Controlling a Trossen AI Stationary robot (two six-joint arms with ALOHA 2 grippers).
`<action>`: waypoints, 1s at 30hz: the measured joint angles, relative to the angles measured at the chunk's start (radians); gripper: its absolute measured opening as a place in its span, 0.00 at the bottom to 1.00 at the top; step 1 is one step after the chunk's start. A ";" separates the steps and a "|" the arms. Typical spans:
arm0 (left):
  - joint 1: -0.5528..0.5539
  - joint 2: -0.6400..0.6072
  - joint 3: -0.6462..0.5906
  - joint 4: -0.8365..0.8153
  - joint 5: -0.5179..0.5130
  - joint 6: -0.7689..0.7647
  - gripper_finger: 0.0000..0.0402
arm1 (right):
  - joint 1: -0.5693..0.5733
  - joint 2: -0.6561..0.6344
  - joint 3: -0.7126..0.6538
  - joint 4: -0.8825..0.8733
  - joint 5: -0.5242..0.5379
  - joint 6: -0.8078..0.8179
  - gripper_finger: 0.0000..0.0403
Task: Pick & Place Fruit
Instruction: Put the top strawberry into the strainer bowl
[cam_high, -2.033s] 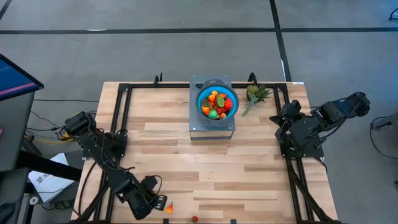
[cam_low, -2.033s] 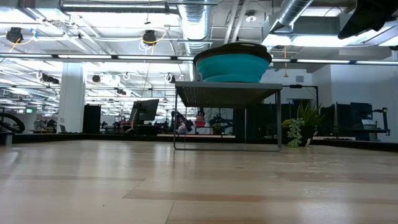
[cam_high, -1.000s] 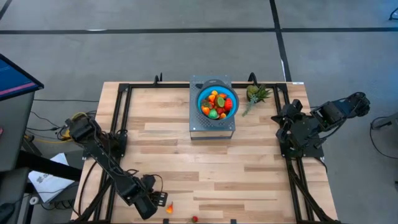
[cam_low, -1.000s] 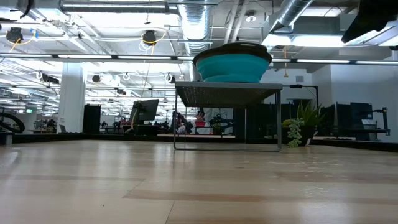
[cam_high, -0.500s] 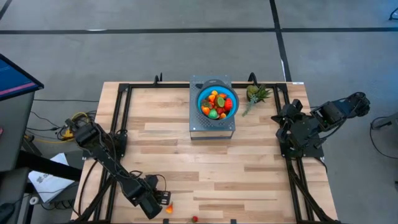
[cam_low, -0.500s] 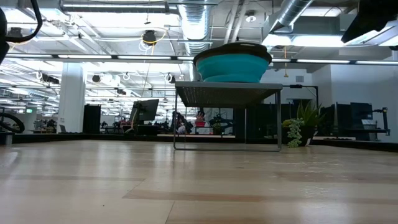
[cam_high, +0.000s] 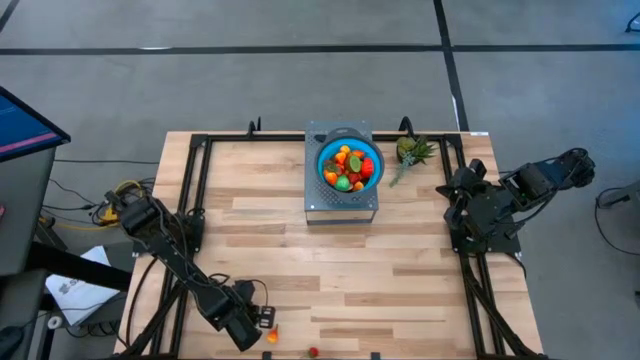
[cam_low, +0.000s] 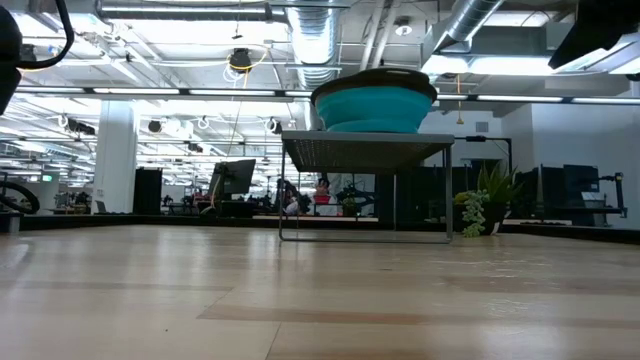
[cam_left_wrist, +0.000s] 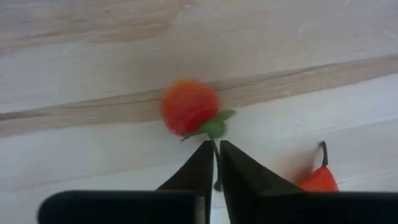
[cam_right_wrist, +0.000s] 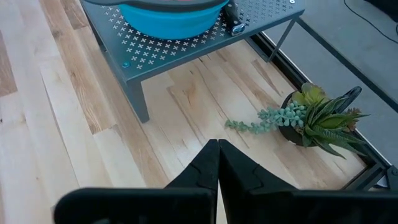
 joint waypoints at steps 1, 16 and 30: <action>0.000 0.000 0.000 0.000 0.000 0.000 0.04 | 0.000 0.000 0.000 0.000 -0.001 0.000 0.00; 0.000 0.000 0.000 0.018 0.000 0.072 0.01 | 0.000 0.000 0.000 0.000 -0.003 0.000 0.00; 0.002 -0.117 0.000 0.014 -0.213 0.178 0.00 | 0.000 0.000 0.000 0.000 -0.004 -0.001 0.00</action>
